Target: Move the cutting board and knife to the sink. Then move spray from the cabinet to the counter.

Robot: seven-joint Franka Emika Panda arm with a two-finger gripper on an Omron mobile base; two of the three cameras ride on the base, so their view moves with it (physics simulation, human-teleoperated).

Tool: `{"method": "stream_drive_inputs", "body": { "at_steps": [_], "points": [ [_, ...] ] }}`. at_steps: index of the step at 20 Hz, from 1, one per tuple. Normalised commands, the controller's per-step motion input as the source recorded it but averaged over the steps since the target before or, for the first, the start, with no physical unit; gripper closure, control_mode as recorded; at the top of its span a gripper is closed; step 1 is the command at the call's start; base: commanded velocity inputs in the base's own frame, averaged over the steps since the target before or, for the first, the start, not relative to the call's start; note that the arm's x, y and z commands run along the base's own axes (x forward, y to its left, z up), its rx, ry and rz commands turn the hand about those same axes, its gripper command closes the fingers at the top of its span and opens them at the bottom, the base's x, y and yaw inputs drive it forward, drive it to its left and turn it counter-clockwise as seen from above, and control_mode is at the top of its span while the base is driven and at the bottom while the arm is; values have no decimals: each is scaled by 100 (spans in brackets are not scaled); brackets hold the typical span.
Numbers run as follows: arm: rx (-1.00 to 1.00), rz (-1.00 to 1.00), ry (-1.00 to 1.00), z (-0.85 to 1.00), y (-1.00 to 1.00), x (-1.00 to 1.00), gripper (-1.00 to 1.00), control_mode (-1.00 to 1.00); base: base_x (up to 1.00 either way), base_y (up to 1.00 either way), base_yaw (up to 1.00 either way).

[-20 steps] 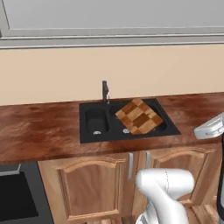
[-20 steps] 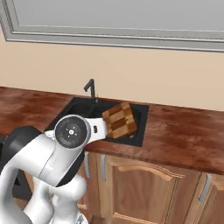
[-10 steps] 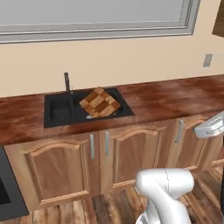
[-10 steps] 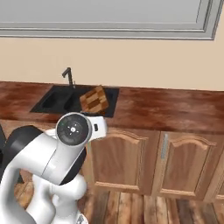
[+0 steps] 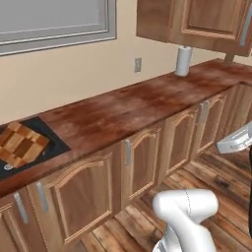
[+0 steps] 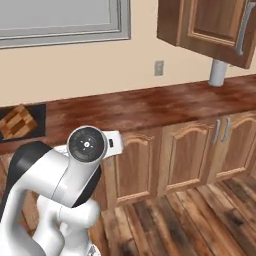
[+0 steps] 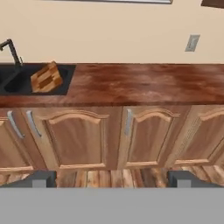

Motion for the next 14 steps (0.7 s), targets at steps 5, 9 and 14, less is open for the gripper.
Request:
{"method": "stream_drive_inputs", "body": {
  "at_steps": [5,9,14],
  "points": [
    [0,0,0,0,0,0,-100,100,0,-58,-66],
    [0,0,0,0,0,0,-100,100,0,-56,-64],
    [0,0,0,0,0,0,-100,100,0,-46,-59]
  ]
}}
